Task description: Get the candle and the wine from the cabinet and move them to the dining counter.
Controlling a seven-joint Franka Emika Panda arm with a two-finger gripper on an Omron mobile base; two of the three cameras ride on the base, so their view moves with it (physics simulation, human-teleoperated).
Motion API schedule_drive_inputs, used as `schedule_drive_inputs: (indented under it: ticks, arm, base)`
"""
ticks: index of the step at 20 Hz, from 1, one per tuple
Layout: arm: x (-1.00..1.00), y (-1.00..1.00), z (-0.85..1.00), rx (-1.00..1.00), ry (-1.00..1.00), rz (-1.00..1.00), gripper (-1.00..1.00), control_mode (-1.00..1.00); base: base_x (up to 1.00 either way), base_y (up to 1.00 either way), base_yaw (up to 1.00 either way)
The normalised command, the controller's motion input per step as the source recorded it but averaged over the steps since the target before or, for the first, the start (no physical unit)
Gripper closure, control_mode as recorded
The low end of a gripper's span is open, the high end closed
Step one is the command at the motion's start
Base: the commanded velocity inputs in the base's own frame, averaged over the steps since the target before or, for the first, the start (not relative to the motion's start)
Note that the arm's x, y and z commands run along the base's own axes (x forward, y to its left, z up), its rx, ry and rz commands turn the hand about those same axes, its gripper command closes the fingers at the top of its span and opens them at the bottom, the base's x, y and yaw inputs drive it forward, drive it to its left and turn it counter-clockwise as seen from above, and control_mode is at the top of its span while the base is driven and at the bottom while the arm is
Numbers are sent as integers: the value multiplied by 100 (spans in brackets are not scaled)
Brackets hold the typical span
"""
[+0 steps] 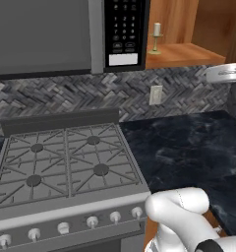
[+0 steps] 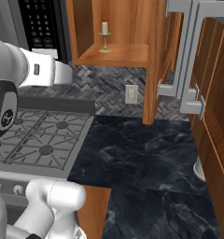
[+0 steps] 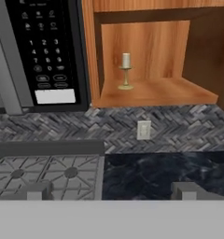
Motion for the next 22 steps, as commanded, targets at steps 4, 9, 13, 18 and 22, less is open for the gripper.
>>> schedule_drive_inputs:
  ticks: [4,9,13,18,22]
  arm:
    - [22,-1,1,0,-4,4,-100,-100]
    - [20,0,0,0,-8,5,-100,-100]
    - [23,0,0,0,-7,6,-100,-100]
    - [25,0,0,0,-5,5,-100,-100]
    - [25,0,0,0,-4,4,-100,-100]
  base:
    - [0,0,0]
    - [0,0,0]
    - [0,0,0]
    - [0,0,0]
    - [0,0,0]
